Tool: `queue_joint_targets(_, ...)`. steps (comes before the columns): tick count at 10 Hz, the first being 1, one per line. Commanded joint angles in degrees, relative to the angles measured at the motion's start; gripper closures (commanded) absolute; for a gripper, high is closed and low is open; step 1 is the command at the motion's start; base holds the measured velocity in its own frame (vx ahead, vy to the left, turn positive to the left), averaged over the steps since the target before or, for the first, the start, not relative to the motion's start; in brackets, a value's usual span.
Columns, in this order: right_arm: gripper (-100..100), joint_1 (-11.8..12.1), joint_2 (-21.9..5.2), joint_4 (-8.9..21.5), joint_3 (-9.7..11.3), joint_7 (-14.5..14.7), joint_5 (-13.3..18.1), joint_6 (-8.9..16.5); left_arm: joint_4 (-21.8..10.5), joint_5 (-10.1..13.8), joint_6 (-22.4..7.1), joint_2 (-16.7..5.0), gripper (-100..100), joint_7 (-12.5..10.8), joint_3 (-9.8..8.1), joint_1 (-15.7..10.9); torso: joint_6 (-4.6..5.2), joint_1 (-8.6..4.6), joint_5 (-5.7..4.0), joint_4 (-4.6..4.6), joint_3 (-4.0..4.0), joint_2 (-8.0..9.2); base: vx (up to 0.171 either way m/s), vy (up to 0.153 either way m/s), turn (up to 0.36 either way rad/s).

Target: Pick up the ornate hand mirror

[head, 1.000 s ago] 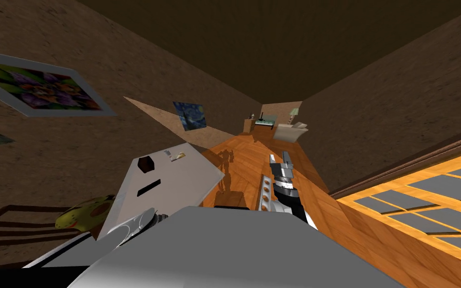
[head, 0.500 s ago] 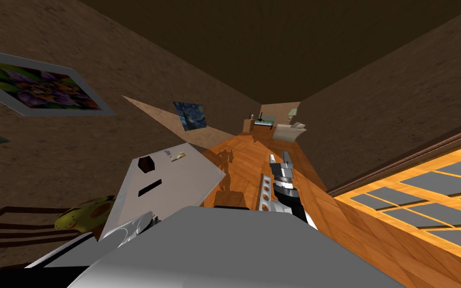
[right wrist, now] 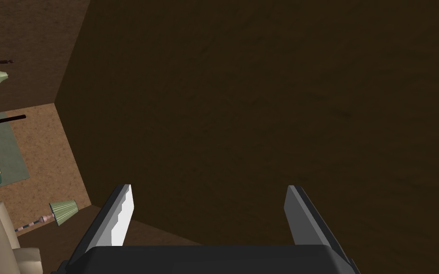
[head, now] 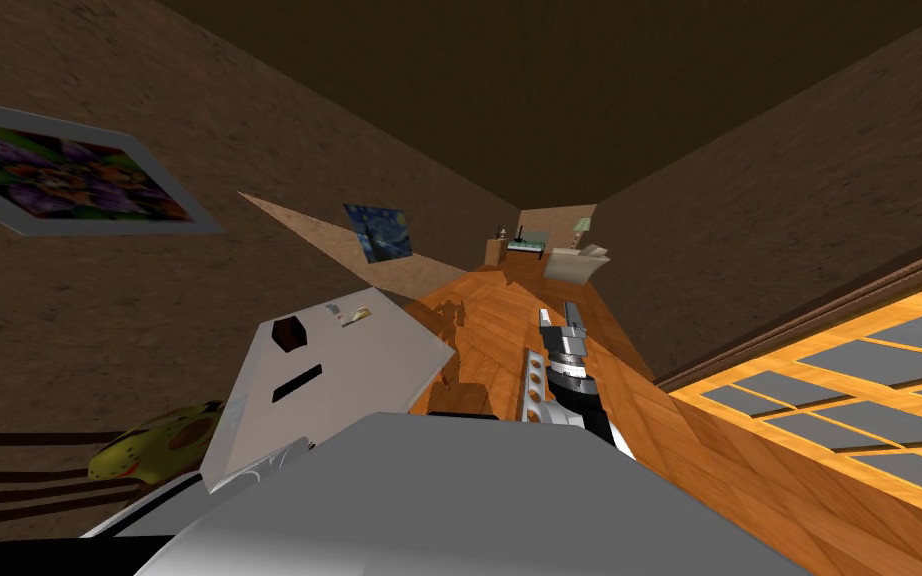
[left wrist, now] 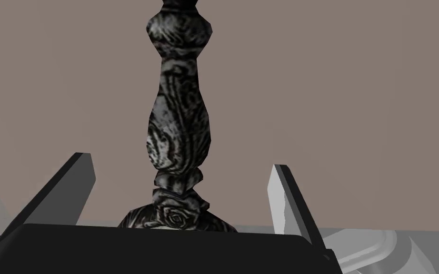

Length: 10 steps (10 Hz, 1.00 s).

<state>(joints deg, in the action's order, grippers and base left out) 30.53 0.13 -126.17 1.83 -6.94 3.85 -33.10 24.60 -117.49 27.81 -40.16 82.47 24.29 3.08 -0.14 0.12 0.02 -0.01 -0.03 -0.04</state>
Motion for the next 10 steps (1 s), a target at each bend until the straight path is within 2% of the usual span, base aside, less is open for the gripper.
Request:
queue_joint_targets(1,0,0.00,0.00,0.00,0.00,0.00,0.00,0.00,0.00,0.00,0.00,0.00,-100,0.00,0.00,0.00,0.00,0.00,0.00,0.00,0.00,0.00,0.014,0.017,-0.001)
queue_joint_targets(2,0,0.00,0.00,0.00,0.00,0.00,0.00,0.00,0.13,-0.07,-0.07,-0.01,100,-0.27,0.04,0.08,0.01,-0.12,-0.03,0.01,0.03,0.06,0.000,0.000,0.000)
queue_joint_targets(6,0,-0.01,0.01,0.00,0.01,0.00,0.00,0.00,0.10,-0.06,-0.06,-0.02,100,-0.25,0.03,0.07,0.02,-0.19,-0.03,0.04,0.08,0.14,0.000,0.000,0.000)
queue_joint_targets(7,0,-0.01,0.01,0.00,0.01,0.00,0.00,0.00,0.10,-0.06,-0.06,-0.02,0,-0.25,0.04,0.08,0.02,-0.19,-0.03,0.04,0.08,0.14,0.000,0.000,0.000)
queue_joint_targets(8,0,-0.01,0.01,0.00,0.01,0.00,0.00,0.00,1.71,-0.02,1.75,-1.65,100,-0.26,-0.49,-0.04,0.02,-0.19,-0.03,0.04,0.08,0.14,-0.037,-0.062,0.041)
queue_joint_targets(10,0,-0.01,0.02,0.00,0.02,0.00,0.00,0.00,2.62,0.23,3.69,-3.22,100,0.31,-1.12,-0.73,0.00,-0.55,-0.10,0.08,0.19,0.32,-0.053,-0.094,0.040)
